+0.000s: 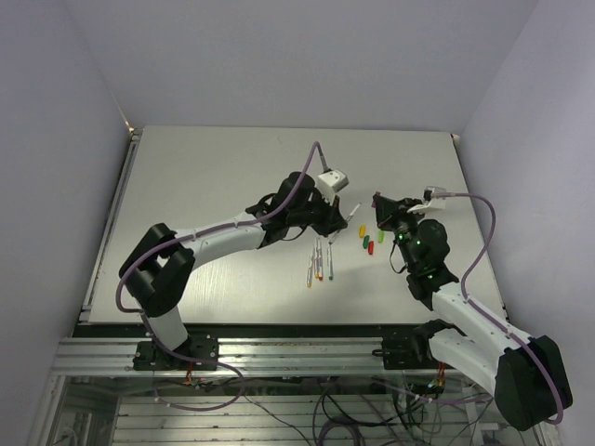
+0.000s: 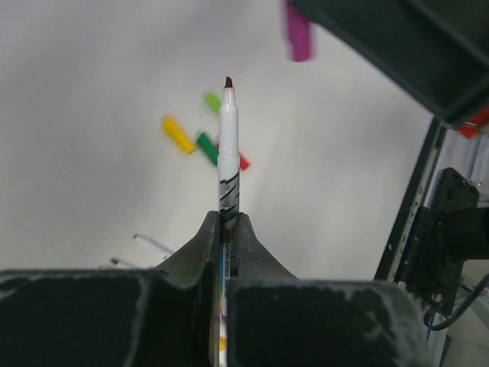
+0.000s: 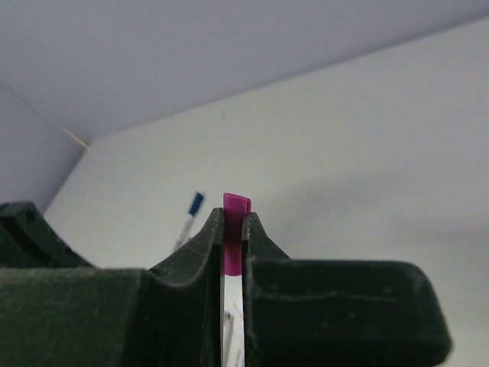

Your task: Insert the pens into the pen caps

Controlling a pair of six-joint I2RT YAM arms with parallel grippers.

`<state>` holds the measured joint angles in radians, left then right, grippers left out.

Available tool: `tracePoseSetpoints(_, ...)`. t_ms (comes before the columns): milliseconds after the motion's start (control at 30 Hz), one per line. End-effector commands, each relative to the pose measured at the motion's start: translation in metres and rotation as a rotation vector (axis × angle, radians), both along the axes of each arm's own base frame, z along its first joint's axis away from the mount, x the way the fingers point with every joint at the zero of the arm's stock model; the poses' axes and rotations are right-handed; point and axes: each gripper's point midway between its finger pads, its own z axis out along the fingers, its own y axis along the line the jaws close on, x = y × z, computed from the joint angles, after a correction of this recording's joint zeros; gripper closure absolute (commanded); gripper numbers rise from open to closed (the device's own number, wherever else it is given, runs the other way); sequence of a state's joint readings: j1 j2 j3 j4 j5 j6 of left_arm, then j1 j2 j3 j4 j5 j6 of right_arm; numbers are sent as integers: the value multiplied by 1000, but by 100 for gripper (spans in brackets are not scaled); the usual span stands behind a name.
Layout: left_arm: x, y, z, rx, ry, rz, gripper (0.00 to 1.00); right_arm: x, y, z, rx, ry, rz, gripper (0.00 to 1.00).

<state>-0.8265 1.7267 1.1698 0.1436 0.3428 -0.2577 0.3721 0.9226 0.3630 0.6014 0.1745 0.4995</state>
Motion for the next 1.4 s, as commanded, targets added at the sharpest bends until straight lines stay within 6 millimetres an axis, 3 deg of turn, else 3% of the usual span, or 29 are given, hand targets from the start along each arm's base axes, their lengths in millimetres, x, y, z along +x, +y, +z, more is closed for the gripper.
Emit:
tracePoseSetpoints(0, -3, -11, 46, -104, -157, -24, 93, -5, -4, 58, 109, -228, -7, 100)
tracePoseSetpoints(133, -9, -13, 64, -188, -188, -33, 93, -11, -5, 78, 147, -321, 2, 100)
tracePoseSetpoints(267, -10, -12, 68, -208, -183, -25, 93, -14, -3, 86, 159, -356, 16, 100)
tracePoseSetpoints(800, -15, -20, 76, -253, -148, -55, 93, -22, 11, 88, 230, -429, 110, 100)
tracePoseSetpoints(1367, -19, -20, 77, -260, -151, -73, 93, -16, 18, 84, 216, -422, 132, 100)
